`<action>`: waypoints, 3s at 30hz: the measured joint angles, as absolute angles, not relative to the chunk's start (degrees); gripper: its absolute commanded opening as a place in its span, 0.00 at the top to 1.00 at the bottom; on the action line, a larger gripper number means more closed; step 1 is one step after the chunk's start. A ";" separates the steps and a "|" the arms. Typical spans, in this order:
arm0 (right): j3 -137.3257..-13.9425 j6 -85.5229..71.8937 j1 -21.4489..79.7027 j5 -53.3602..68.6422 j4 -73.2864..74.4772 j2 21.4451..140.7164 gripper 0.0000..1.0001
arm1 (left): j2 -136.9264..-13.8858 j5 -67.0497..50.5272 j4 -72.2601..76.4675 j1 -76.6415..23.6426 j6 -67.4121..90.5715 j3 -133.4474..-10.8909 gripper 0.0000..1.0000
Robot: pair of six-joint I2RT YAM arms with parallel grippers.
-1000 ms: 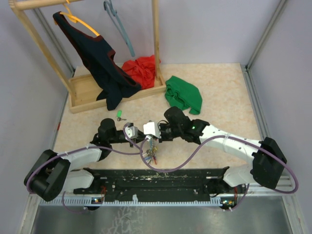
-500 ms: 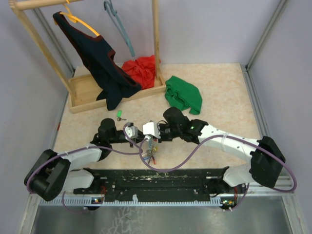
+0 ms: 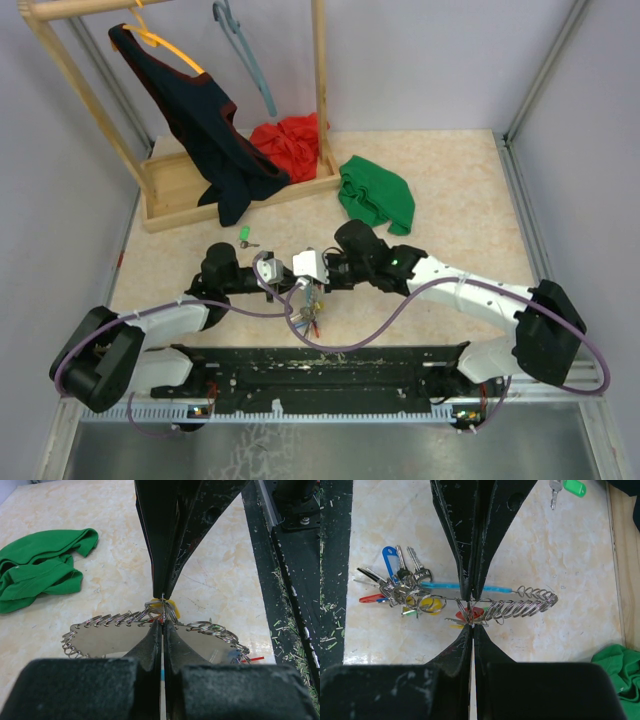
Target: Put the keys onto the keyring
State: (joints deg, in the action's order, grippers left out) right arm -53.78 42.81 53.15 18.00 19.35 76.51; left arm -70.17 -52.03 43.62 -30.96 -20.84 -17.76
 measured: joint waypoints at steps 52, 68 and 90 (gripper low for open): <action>-53.76 38.92 53.21 17.67 19.33 75.11 1.00 | -70.17 -51.53 43.66 -30.96 -20.82 -17.78 1.00; -53.78 38.79 53.21 17.85 19.33 76.23 1.00 | -70.17 -51.92 43.64 -30.96 -20.82 -17.78 1.00; -53.78 36.86 53.19 18.55 18.57 76.25 1.00 | -70.17 -52.53 43.64 -30.63 -20.71 -17.78 1.00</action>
